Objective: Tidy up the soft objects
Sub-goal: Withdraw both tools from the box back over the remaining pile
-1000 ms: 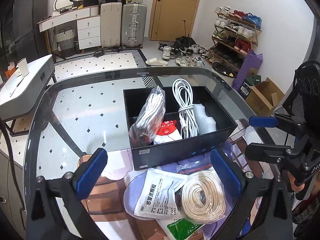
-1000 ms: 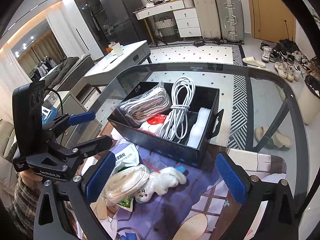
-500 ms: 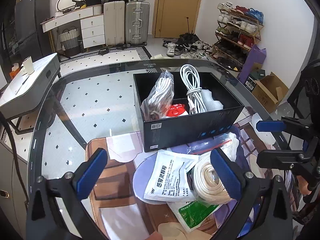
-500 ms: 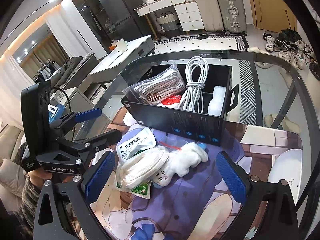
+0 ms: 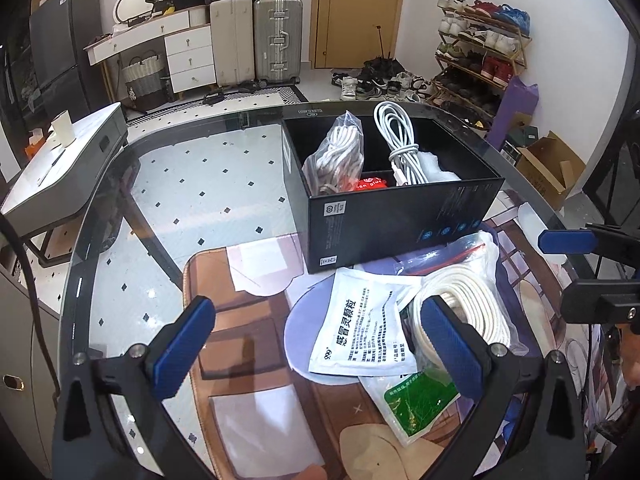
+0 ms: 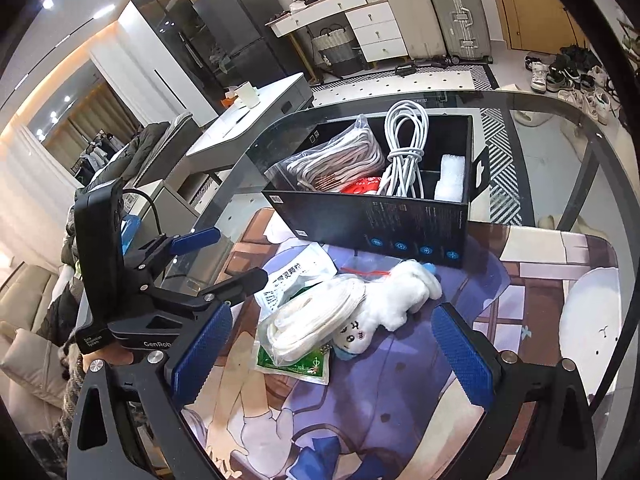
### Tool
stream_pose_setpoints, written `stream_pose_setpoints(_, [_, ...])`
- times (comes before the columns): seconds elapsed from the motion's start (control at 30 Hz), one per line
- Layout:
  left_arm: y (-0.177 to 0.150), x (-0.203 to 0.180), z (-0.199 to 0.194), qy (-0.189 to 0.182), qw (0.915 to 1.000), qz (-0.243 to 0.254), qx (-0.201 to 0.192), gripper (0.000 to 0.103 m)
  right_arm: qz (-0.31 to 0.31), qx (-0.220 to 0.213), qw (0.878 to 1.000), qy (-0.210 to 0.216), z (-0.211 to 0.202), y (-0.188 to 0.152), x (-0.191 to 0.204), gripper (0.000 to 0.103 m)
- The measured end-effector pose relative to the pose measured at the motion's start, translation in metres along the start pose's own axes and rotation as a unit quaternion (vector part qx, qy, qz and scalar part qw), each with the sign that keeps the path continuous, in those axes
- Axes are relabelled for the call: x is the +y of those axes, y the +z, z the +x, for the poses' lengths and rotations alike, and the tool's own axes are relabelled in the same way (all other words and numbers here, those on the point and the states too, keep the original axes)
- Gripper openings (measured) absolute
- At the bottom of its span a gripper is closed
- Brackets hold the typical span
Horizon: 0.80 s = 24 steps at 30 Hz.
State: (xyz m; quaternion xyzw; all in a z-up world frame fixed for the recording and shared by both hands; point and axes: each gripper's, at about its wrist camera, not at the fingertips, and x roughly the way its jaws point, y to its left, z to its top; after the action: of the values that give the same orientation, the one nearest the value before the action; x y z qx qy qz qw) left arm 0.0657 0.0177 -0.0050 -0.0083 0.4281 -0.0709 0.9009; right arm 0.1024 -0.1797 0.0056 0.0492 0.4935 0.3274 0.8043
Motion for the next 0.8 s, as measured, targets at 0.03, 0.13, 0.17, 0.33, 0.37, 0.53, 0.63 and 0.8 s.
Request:
stream_pose_setpoints(0.03, [0.000, 0.001, 0.001, 0.001, 1.0000, -0.001, 0.001, 0.103, 0.002, 0.001, 1.000, 0.001, 0.001, -0.001, 0.001, 0.102])
stream_pose_setpoints(0.13, [-0.003, 0.002, 0.003, 0.008, 1.0000, 0.004, 0.004, 0.103, 0.005, 0.007, 1.000, 0.000, 0.007, -0.004, 0.004, 0.101])
stream_pose_setpoints(0.17, [-0.004, 0.002, 0.004, 0.012, 0.9999, 0.006, 0.006, 0.103, 0.007, 0.010, 1.000, 0.001, 0.009, -0.005, 0.004, 0.100])
stream_pose_setpoints(0.33, [-0.009, 0.002, 0.011, 0.018, 0.9996, 0.015, 0.015, 0.103, 0.009, 0.028, 1.000, 0.009, 0.019, -0.010, 0.013, 0.091])
stream_pose_setpoints(0.37, [-0.010, 0.001, 0.013, 0.021, 0.9995, 0.018, 0.017, 0.103, 0.008, 0.030, 0.999, 0.011, 0.020, -0.010, 0.015, 0.090])
stream_pose_setpoints(0.53, [-0.013, 0.002, 0.019, 0.027, 0.9989, 0.025, 0.027, 0.103, 0.021, 0.040, 0.998, 0.038, 0.028, -0.013, 0.018, 0.082])
stream_pose_setpoints(0.63, [-0.014, 0.008, 0.021, 0.024, 0.9992, 0.014, 0.030, 0.103, 0.030, 0.046, 0.998, 0.039, 0.034, -0.015, 0.017, 0.081])
stream_pose_setpoints(0.8, [-0.016, 0.012, 0.025, 0.027, 0.9990, 0.010, 0.034, 0.103, 0.060, 0.051, 0.994, 0.075, 0.045, -0.016, 0.008, 0.069])
